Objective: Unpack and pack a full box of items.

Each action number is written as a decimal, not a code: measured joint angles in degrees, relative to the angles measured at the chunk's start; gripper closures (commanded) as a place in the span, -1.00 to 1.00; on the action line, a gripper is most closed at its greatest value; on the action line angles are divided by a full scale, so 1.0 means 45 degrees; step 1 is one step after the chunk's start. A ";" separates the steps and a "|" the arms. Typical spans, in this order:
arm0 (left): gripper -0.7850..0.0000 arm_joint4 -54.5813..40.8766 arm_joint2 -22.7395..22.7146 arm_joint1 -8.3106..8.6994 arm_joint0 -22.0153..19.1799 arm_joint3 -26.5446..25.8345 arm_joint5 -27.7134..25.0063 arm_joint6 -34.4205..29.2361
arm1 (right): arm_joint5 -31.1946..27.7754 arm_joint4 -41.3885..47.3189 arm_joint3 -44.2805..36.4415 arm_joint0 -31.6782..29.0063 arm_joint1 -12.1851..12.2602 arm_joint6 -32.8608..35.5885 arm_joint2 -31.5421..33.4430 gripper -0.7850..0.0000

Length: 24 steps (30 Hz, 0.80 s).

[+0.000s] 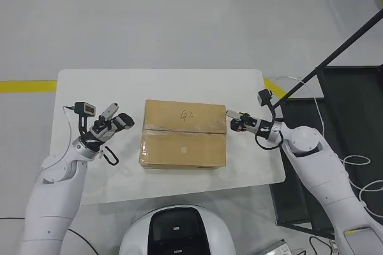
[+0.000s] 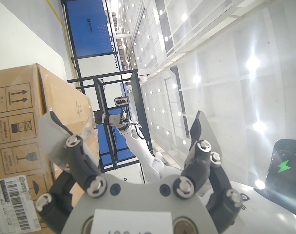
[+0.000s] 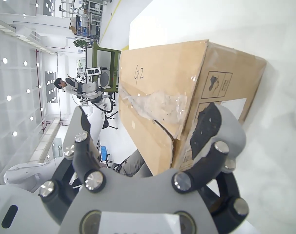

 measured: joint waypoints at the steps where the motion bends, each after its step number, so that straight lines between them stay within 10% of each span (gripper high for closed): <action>1: -1.00 -0.0020 -0.0015 0.0000 -0.0012 0.0042 -0.0028 0.0046 | -0.0218 0.0168 -0.0086 -0.0111 0.0010 0.0000 0.0135 -1.00; 12: -1.00 -0.0338 -0.0310 0.0062 0.0116 -0.0054 -0.0085 0.0112 | -0.1819 0.1520 -0.1085 -0.0598 0.0069 0.1023 0.0952 -1.00; 24: -1.00 0.0000 0.0095 0.0038 0.0134 -0.0314 -0.0020 0.0160 | -0.0911 -0.0459 -0.0465 0.1553 -0.0492 0.0359 -0.1336 -1.00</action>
